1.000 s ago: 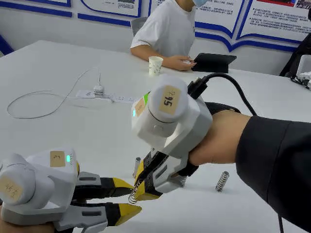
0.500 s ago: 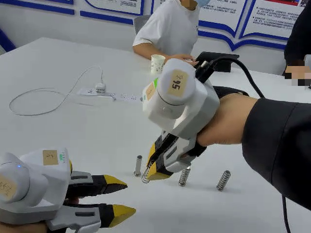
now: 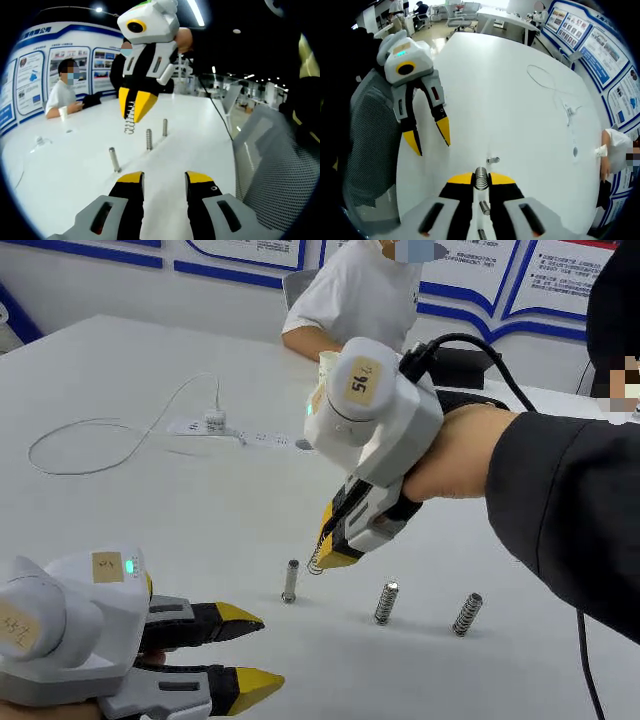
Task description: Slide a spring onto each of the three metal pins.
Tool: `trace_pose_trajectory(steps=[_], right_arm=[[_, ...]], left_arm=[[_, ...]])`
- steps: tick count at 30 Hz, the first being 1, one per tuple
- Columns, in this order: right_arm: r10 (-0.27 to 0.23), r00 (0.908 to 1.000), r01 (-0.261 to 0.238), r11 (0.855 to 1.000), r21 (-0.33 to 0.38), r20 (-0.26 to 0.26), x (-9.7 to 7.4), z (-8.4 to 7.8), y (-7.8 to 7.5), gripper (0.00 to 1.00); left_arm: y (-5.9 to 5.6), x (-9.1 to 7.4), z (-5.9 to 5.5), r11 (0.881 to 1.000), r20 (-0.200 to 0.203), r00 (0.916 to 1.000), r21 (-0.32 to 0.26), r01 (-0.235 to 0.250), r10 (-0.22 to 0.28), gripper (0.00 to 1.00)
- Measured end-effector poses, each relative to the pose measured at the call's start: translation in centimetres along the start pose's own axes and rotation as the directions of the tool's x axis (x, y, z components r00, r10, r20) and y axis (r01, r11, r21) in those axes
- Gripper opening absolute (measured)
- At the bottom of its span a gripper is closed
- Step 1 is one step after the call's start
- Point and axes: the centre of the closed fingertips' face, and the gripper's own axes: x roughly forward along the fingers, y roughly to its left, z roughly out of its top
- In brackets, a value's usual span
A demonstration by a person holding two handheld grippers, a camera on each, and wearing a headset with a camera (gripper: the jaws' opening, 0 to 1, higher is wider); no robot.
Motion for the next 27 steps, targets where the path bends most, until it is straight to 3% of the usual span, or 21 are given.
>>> trace_pose_trajectory(steps=[4,10,27], right_arm=[[0.003,1.0000,-0.003,1.000,0.014,0.003,0.5,0.5,-0.9,0.12],[-0.002,0.9995,0.002,1.000,0.001,-0.031,1.8,0.6,-2.0,0.12],[0.052,0.9969,-0.051,0.998,0.028,-0.058,4.1,0.2,-2.4,0.12]], left_arm=[[0.0,0.0,0.1,1.000,0.000,1.0000,-0.002,-0.001,0.001,0.33],[0.1,-0.1,0.0,1.000,0.000,1.0000,-0.009,-0.008,0.008,0.33],[0.3,-0.3,-0.3,0.999,0.006,0.9997,-0.031,-0.021,0.022,0.33]])
